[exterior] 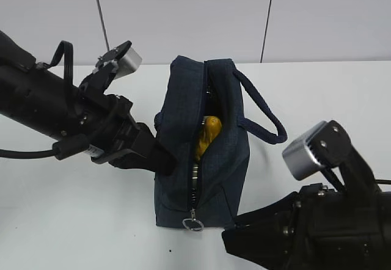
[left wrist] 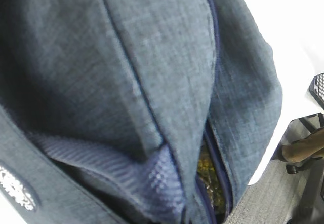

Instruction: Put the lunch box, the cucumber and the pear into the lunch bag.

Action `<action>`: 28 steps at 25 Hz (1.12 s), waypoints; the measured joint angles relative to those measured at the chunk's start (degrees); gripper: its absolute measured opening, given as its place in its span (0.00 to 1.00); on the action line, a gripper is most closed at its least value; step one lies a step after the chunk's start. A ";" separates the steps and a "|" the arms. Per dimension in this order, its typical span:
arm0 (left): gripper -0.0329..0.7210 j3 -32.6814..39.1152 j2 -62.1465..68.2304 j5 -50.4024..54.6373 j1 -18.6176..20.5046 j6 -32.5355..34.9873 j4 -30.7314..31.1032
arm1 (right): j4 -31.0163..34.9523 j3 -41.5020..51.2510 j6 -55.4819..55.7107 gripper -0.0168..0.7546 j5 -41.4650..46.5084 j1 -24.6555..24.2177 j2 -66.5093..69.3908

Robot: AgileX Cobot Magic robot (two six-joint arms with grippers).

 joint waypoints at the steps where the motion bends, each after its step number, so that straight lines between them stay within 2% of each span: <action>1: 0.02 0.00 0.00 -0.05 0.00 0.00 0.00 | 0.49 0.00 -1.05 0.32 -0.97 0.00 0.75; 8: 0.02 0.00 0.00 -1.02 0.00 0.00 -0.05 | 1.99 -0.50 -4.41 0.32 -3.43 0.00 9.78; 13: 0.02 0.00 0.00 -1.08 0.00 0.00 -0.09 | 2.26 -3.42 -16.79 0.32 3.23 0.00 19.47; 16: 0.02 0.00 0.00 -1.08 0.00 0.00 -0.09 | 2.26 -5.92 -21.51 0.36 4.21 0.00 24.00; 21: 0.02 0.00 0.00 -1.08 0.00 0.00 -0.09 | 2.37 -9.33 -24.43 0.46 1.43 0.00 27.55; 28: 0.02 0.00 0.00 -1.08 0.00 0.00 -0.09 | 2.49 -11.00 -26.22 0.48 -3.47 0.00 27.77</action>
